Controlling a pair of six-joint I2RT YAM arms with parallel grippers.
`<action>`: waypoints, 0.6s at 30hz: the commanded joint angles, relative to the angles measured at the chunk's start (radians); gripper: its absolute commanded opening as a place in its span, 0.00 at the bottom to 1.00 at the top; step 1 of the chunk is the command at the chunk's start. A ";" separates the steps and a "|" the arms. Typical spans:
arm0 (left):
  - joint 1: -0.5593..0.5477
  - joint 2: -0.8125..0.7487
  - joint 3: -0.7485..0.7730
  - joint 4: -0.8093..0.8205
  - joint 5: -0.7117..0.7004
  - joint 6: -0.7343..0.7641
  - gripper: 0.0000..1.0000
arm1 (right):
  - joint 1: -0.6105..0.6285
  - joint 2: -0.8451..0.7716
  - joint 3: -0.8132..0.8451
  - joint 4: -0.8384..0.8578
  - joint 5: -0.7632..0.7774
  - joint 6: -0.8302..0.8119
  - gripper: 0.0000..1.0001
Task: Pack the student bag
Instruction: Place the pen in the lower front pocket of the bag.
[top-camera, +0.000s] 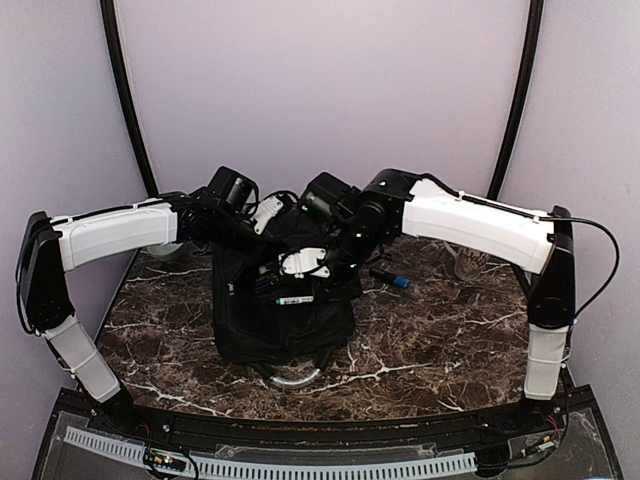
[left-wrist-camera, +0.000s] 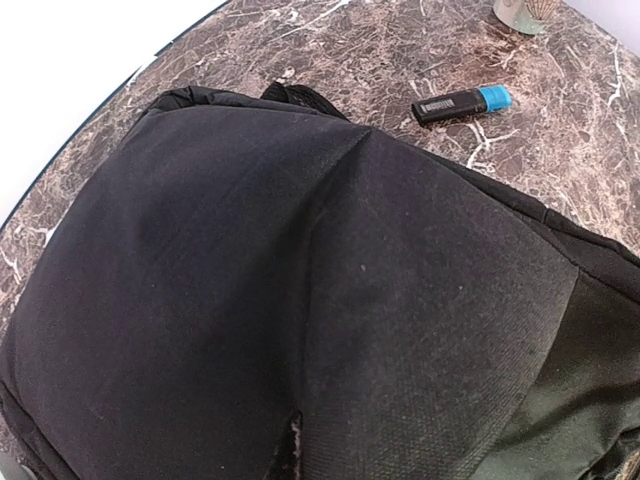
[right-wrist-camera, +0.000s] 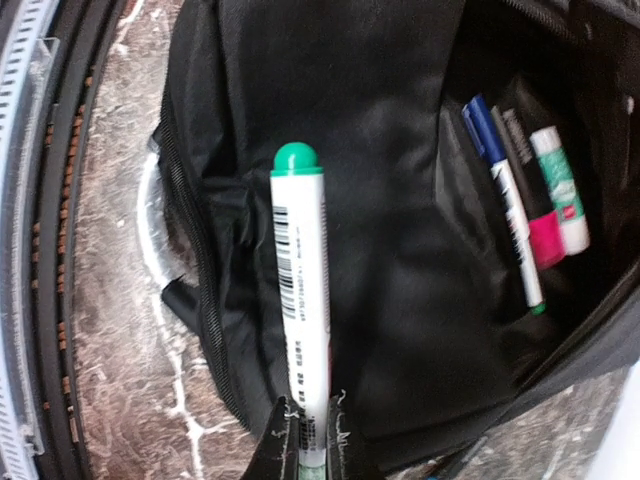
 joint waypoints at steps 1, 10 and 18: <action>-0.001 -0.094 0.012 0.088 0.079 -0.039 0.00 | 0.069 0.078 0.135 0.032 0.191 -0.063 0.02; -0.001 -0.099 0.013 0.091 0.083 -0.041 0.00 | 0.126 0.181 0.216 0.162 0.316 -0.130 0.01; -0.001 -0.116 0.012 0.090 0.093 -0.039 0.00 | 0.126 0.270 0.188 0.313 0.484 -0.168 0.00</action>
